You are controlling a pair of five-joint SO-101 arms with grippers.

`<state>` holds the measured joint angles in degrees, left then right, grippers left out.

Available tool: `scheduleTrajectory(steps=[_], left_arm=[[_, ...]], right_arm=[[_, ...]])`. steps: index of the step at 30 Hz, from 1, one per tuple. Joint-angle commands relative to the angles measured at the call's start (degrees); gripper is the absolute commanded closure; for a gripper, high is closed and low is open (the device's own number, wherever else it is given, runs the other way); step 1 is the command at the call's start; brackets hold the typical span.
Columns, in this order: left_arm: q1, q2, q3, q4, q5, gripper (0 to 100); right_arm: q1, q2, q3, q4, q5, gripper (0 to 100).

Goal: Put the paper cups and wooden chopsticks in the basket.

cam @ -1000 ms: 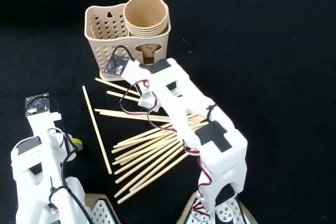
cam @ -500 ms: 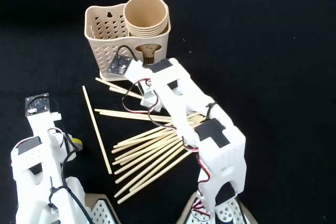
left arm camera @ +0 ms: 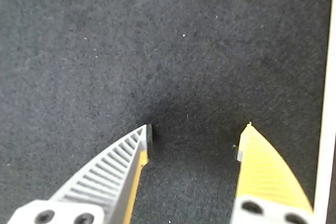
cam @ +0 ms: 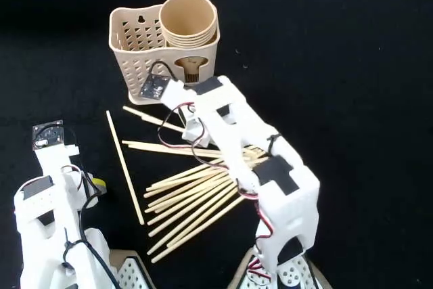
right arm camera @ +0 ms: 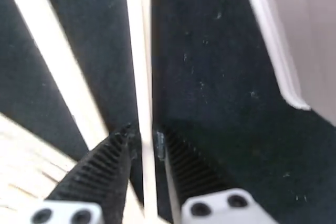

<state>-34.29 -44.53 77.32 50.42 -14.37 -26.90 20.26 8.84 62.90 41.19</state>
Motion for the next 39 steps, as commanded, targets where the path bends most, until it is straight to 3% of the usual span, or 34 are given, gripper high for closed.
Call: scheduleTrajectory(steps=[1, 10, 17, 30, 34, 39], left_arm=[[0.0, -0.7, 0.0, -0.7, 0.4, 72], [0.0, -0.7, 0.0, -0.7, 0.4, 72], [0.0, -0.7, 0.0, -0.7, 0.5, 72], [0.0, -0.7, 0.0, -0.7, 0.5, 72], [0.0, -0.7, 0.0, -0.7, 0.5, 72], [0.0, -0.7, 0.0, -0.6, 0.6, 72]], right_arm=[[0.1, -7.8, 0.0, 2.5, 0.5, 98.6], [0.0, -16.5, 0.4, 7.9, 0.6, 98.6], [-4.7, -27.6, 1.9, 12.3, 0.2, 98.6], [-9.7, -43.3, -7.9, 13.1, -11.3, 98.6], [-9.6, -43.3, -13.5, 8.9, -13.7, 98.6], [-9.6, -42.4, -14.5, -3.4, -17.5, 98.6]])
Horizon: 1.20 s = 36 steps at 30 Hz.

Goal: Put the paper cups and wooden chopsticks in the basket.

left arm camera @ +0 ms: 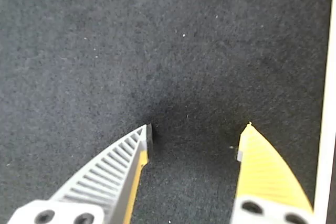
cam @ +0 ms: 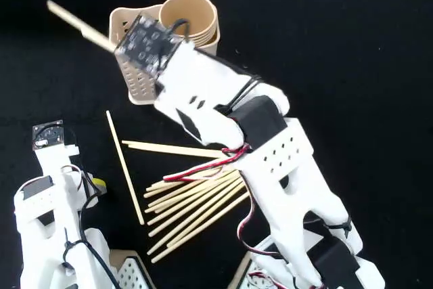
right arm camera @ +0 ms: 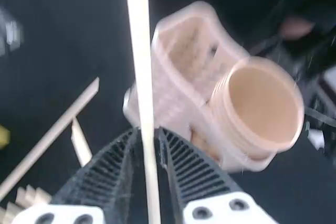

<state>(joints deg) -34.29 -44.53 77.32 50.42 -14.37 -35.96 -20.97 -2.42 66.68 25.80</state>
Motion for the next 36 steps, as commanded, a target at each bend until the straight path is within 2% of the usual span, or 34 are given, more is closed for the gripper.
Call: scheduleTrajectory(steps=[1, 9, 18, 20, 24, 27, 36], left_arm=[[0.0, -0.7, 0.0, -0.6, 0.6, 72], [0.0, -0.7, 0.0, -0.6, 0.6, 72], [0.0, -0.7, 0.0, -0.6, 0.6, 72], [-0.1, -0.7, 0.0, -0.6, 0.6, 72], [-0.1, -0.7, 0.0, -0.6, 0.6, 72], [-0.1, -0.7, 0.0, -0.5, 0.5, 72], [-0.1, -0.7, 0.6, -0.5, 0.4, 72]], right_arm=[[-0.5, -0.6, -3.2, -10.1, -2.6, 98.6], [-0.5, 7.5, -3.2, -31.9, -5.4, 98.5], [-0.5, 16.5, -3.6, -50.3, -5.5, 98.5], [-0.5, 18.1, -3.6, -53.5, -7.4, 98.5], [-0.1, 20.5, -3.6, -57.9, -14.7, 98.5], [1.1, 22.9, -3.6, -59.6, -17.5, 98.4], [2.5, 29.4, -3.2, -59.7, -18.5, 97.9]])
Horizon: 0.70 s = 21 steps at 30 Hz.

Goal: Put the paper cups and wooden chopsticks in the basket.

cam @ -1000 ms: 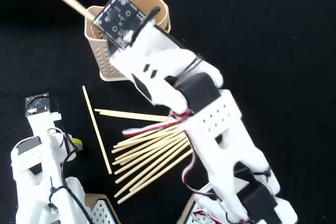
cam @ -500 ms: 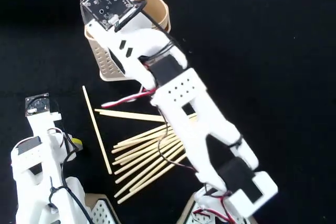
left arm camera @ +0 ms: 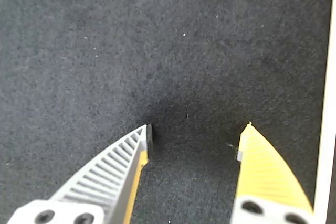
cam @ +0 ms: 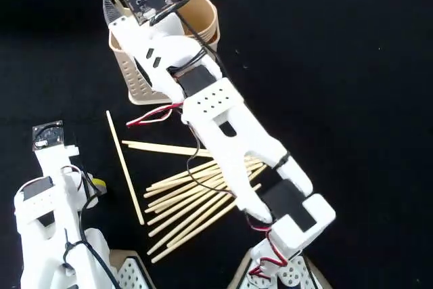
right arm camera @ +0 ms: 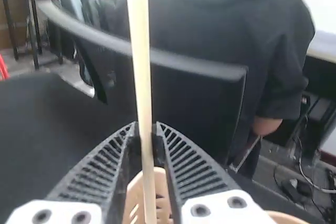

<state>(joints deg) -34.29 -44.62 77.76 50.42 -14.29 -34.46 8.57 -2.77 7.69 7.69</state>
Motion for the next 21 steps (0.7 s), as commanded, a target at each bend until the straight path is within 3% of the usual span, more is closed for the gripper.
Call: scheduleTrajectory(steps=[1, 5, 14, 18, 21], left_arm=[[-0.1, -0.6, 0.1, -0.5, 0.3, 72], [-0.1, -0.6, 0.1, -0.5, 0.3, 72], [-0.1, -0.6, 0.1, -0.5, 0.3, 72], [-0.1, -0.6, 0.1, -0.5, 0.3, 72], [-0.1, -0.6, 0.1, -0.5, 0.3, 72]], right_arm=[[0.9, 0.0, -2.9, 0.5, -0.4, 96.0], [0.4, 0.0, -3.4, 7.9, -0.4, 84.8], [0.5, -1.0, -5.1, 12.3, -0.4, 87.7], [0.5, -6.8, -5.2, 12.6, -0.3, 87.8], [0.3, -13.4, -4.7, 18.6, -0.2, 87.8]])
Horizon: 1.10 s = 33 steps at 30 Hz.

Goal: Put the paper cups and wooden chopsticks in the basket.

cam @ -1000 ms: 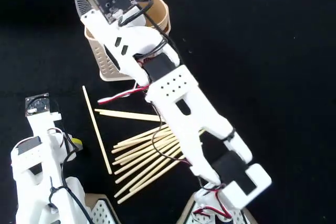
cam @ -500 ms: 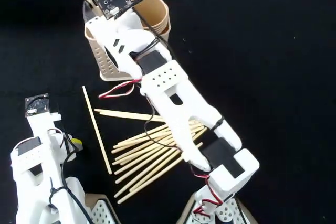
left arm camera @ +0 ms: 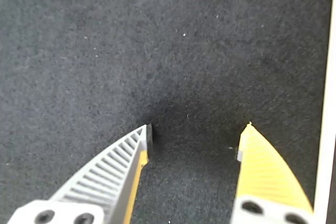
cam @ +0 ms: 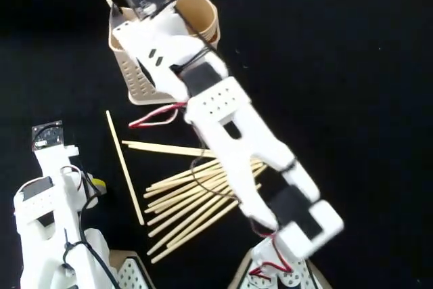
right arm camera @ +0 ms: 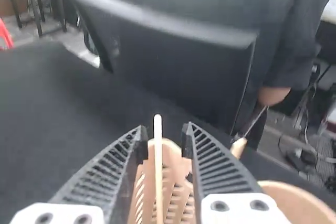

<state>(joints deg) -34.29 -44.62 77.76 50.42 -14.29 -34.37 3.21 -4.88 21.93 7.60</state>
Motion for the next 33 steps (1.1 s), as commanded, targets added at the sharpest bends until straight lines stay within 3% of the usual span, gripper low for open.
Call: scheduleTrajectory(steps=[1, 7, 13, 17, 21, 25, 33], left_arm=[[-0.1, -0.6, 0.1, -0.5, 0.3, 72], [-0.1, -0.6, 0.1, -0.5, 0.4, 72], [-0.1, -0.6, 0.1, -0.6, 0.4, 72], [-0.1, -0.6, 0.1, -0.6, 0.4, 72], [-0.4, -0.6, 0.0, -0.6, 0.3, 72], [-0.7, -0.7, 0.0, -0.6, 0.2, 72], [-0.3, -0.7, 0.1, -0.6, 0.2, 72]], right_arm=[[0.2, -10.4, -2.4, 7.4, -0.1, 87.8], [0.4, -22.1, -2.3, 26.5, -0.1, 87.8], [0.4, -24.1, -1.5, 45.1, 0.0, 87.8], [0.2, -23.8, 3.1, 50.2, 0.1, 87.6], [0.1, -23.3, 13.1, 49.0, 3.3, 87.5], [0.1, -23.4, 28.3, 39.1, 5.5, 87.5], [0.4, -23.0, 48.0, 23.9, 23.3, 87.4]])
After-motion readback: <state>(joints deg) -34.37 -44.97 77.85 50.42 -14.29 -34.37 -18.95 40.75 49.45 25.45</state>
